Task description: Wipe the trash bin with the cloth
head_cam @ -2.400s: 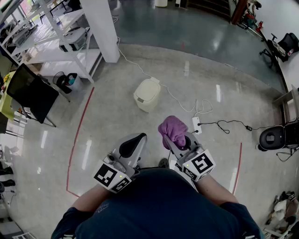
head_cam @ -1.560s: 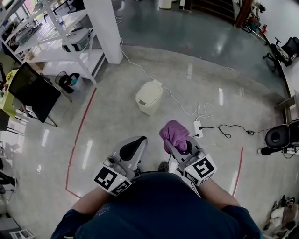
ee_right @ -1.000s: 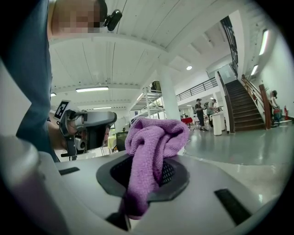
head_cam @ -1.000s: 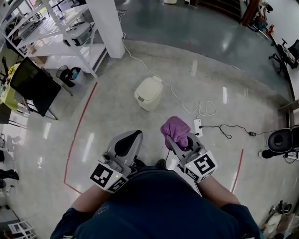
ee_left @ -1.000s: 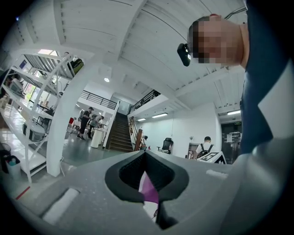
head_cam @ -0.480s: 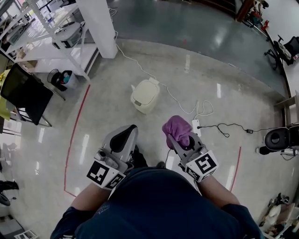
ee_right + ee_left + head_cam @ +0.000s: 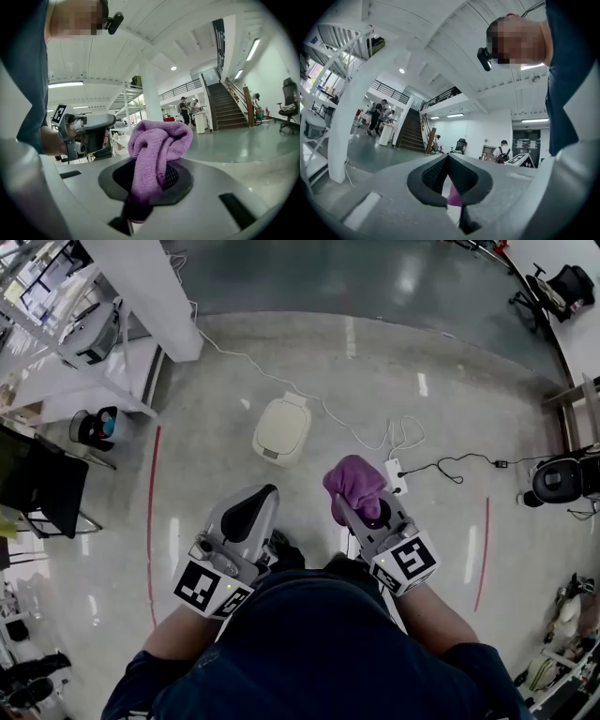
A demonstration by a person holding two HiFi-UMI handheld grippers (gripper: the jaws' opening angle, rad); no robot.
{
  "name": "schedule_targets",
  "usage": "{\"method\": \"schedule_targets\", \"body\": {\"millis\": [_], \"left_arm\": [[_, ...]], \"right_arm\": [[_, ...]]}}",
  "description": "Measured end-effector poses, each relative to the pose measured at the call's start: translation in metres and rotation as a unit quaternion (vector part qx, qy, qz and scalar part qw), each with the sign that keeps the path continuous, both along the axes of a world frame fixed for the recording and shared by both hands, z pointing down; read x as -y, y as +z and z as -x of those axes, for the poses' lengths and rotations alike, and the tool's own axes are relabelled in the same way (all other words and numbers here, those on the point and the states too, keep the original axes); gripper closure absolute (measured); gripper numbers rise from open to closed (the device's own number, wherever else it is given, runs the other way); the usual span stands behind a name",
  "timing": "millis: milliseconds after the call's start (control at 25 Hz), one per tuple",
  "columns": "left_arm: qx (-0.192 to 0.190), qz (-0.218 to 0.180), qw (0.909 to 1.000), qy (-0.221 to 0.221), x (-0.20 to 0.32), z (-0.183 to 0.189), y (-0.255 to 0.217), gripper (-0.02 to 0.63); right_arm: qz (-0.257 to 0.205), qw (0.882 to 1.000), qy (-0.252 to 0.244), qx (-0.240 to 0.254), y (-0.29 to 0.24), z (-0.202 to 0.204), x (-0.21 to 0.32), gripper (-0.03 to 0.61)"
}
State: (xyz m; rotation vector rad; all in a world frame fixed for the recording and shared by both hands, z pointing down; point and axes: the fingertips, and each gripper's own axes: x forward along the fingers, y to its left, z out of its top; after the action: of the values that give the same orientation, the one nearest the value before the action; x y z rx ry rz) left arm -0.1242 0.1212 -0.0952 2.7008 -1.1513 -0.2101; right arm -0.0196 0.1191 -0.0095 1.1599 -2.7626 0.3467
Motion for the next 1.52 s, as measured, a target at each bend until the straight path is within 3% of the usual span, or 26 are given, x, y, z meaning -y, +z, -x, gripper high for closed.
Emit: {"method": "schedule_targets", "body": {"millis": [200, 520, 960, 1520], "left_arm": [[0.008, 0.020, 0.9996, 0.016, 0.032, -0.019, 0.024, 0.615], [0.017, 0.028, 0.9994, -0.011, 0.077, -0.071, 0.072, 0.615], [0.036, 0.033, 0.9988, -0.007, 0.138, -0.129, 0.205, 0.615], [0.040, 0.022, 0.9989, 0.006, 0.186, -0.131, 0.369, 0.615]], "right_arm": [[0.015, 1.000, 0.022, 0.015, 0.026, -0.014, 0.024, 0.509], [0.031, 0.999, 0.008, 0.025, 0.087, -0.068, 0.061, 0.509], [0.044, 0.997, 0.036, 0.045, 0.257, -0.113, 0.136, 0.509], [0.039, 0.995, 0.084, 0.029, 0.458, -0.113, 0.227, 0.509]]}}
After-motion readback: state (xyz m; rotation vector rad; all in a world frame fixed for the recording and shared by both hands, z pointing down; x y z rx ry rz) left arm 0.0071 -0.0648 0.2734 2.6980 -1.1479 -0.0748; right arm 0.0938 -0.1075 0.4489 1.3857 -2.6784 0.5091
